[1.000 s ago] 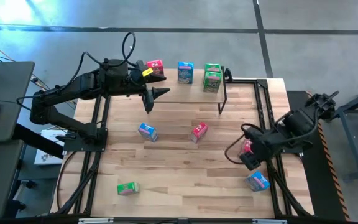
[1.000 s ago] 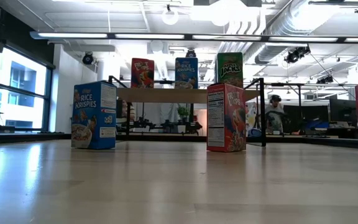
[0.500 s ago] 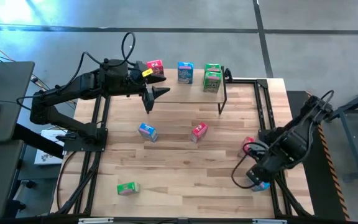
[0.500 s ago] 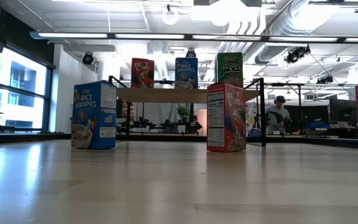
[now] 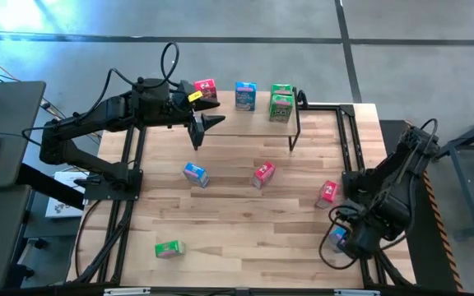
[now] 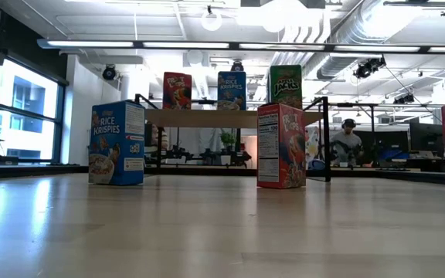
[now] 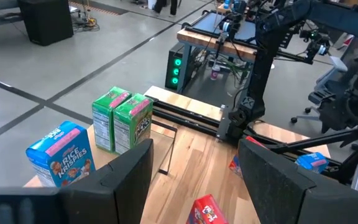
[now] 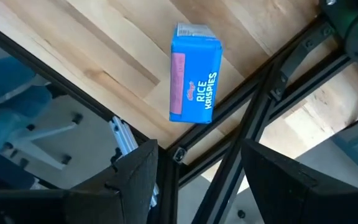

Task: Stack cereal on shelf
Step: Put the right blue cereal box on the shelf aligned with the other blue cereal box

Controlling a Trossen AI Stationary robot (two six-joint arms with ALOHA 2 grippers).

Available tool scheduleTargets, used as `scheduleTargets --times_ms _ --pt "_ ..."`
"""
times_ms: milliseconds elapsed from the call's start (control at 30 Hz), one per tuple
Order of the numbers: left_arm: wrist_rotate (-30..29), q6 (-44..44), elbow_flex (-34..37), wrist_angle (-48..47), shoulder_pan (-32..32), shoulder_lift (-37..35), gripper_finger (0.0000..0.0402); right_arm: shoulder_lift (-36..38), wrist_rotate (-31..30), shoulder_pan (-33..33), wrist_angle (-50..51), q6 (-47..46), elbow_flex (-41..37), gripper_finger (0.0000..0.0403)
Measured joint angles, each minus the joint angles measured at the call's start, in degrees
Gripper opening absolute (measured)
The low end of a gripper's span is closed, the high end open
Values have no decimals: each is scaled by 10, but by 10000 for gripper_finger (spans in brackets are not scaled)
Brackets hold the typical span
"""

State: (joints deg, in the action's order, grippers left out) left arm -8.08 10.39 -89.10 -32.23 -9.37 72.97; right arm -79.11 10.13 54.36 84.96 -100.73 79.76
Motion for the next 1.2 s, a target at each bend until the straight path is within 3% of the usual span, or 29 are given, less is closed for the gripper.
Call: scheduleTargets --times_ms 500,1200 --pt "0 0 0 0 0 0 225 0 -7 36 -93 -34 -85 225" --pt "0 0 0 0 0 0 225 -1 -9 36 -160 -38 -157 225"
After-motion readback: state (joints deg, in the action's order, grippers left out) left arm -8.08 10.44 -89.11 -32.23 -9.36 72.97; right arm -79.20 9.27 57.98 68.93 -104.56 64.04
